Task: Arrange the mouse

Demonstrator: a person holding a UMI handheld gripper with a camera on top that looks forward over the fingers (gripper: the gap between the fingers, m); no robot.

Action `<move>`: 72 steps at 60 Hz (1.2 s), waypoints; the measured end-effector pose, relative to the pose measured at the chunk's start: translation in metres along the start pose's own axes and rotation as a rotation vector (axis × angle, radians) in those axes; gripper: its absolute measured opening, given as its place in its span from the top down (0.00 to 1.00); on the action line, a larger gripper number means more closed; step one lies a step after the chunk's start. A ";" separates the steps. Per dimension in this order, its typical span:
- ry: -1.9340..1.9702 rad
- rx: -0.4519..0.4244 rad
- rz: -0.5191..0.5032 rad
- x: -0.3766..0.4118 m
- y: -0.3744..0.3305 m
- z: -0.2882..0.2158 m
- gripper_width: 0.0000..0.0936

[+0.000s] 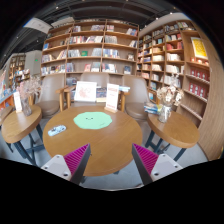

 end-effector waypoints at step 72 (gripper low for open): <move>-0.007 0.112 -0.237 0.322 0.177 -0.055 0.09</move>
Point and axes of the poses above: the point between the fingertips, and its own axes, seen from behind it with the camera up: x to the left, z down, y forward, the way the camera looks, the point moved 1 cm from there along -y, backward, against the way the camera looks, and after that the axes turned 15 degrees about -y, right-handed, at the moved point
